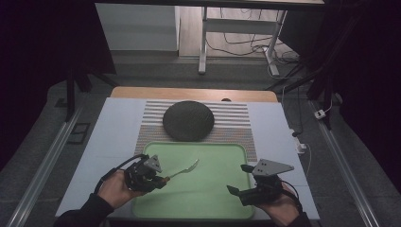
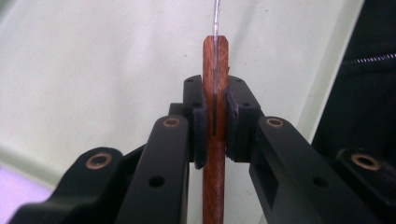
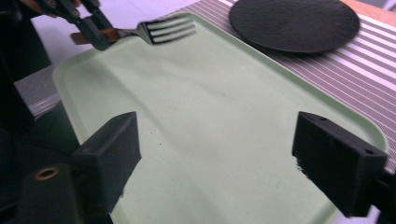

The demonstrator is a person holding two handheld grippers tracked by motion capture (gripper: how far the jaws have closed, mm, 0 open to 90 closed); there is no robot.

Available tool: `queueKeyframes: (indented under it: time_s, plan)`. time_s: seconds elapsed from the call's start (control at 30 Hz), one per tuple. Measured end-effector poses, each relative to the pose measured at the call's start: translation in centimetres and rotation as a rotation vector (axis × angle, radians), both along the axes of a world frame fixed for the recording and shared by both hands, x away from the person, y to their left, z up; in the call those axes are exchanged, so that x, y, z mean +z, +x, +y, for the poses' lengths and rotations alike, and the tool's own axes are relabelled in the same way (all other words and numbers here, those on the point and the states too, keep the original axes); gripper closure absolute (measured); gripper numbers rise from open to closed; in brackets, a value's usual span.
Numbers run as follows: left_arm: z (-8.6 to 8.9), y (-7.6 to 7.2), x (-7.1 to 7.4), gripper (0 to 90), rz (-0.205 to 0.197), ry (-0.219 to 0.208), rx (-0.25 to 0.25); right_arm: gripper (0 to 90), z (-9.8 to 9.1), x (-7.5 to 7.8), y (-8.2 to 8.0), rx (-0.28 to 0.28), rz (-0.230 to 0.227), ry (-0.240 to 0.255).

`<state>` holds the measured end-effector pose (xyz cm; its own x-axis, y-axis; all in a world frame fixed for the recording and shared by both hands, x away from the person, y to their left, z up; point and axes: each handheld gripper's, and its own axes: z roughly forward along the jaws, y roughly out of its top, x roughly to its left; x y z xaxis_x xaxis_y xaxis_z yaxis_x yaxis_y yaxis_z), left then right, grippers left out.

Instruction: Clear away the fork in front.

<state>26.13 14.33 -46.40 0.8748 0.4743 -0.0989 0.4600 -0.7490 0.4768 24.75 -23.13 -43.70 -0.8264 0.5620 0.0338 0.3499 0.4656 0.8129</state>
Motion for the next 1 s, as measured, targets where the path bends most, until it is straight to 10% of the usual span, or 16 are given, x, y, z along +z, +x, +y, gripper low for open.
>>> queueKeyframes:
  time_s: [0.53,1.0]
  plan:
    - [1.5,0.0,-1.4,79.4,0.071,-0.024,0.275,0.0,-2.3,-0.8,-1.4,-0.171,-0.004,-0.030]
    - [0.7,1.4,-3.8,79.3,0.153,0.053,0.420,0.0,-3.8,-1.2,-2.1,-0.209,0.027,-0.033]
